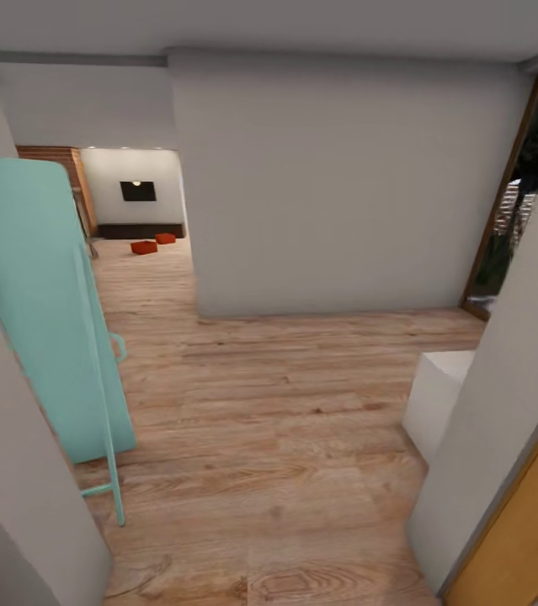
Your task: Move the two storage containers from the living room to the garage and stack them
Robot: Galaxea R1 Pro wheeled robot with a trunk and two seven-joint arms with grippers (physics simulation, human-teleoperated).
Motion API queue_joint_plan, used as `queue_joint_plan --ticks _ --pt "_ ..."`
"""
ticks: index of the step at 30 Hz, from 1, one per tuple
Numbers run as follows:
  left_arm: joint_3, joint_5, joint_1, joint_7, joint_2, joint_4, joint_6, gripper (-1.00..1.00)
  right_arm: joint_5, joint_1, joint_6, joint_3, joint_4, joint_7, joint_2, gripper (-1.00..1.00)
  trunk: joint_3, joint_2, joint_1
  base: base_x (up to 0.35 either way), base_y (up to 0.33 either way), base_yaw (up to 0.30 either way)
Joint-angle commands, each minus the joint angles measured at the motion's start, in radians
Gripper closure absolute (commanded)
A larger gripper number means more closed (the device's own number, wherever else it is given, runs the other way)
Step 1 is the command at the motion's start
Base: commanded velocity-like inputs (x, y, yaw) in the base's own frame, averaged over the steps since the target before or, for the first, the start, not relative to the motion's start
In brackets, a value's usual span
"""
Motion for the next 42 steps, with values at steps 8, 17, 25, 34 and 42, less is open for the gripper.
queue_joint_plan --ticks 8,17,25,34,42 --pt "0.001 0.003 0.000 -0.001 0.000 0.000 -0.003 -1.00 -0.012 -0.001 -0.006 0.007 0.003 0.006 -0.002 -1.00 -0.002 0.000 0.001 0.316 0.000 0.053" --pt "0.001 0.003 0.000 -0.001 0.000 0.000 -0.002 -1.00 -0.015 -0.001 -0.006 0.007 0.003 0.006 -0.002 -1.00 -0.002 0.000 0.001 0.316 0.000 0.001" --pt "0.001 0.003 0.000 -0.001 0.000 0.000 -0.002 -1.00 -0.015 -0.001 -0.005 0.007 0.003 0.006 -0.002 -1.00 -0.002 0.000 0.001 0.316 0.000 0.000" --pt "0.001 0.003 0.000 -0.001 0.000 0.000 -0.002 -1.00 -0.016 -0.001 -0.005 0.007 0.003 0.006 0.000 -1.00 -0.002 0.000 0.001 0.316 0.000 0.000" --pt "0.001 0.003 0.000 -0.001 0.000 0.000 -0.002 -1.00 -0.016 -0.001 -0.005 0.007 0.003 0.006 0.001 -1.00 -0.002 0.000 0.001 0.317 0.000 0.000"
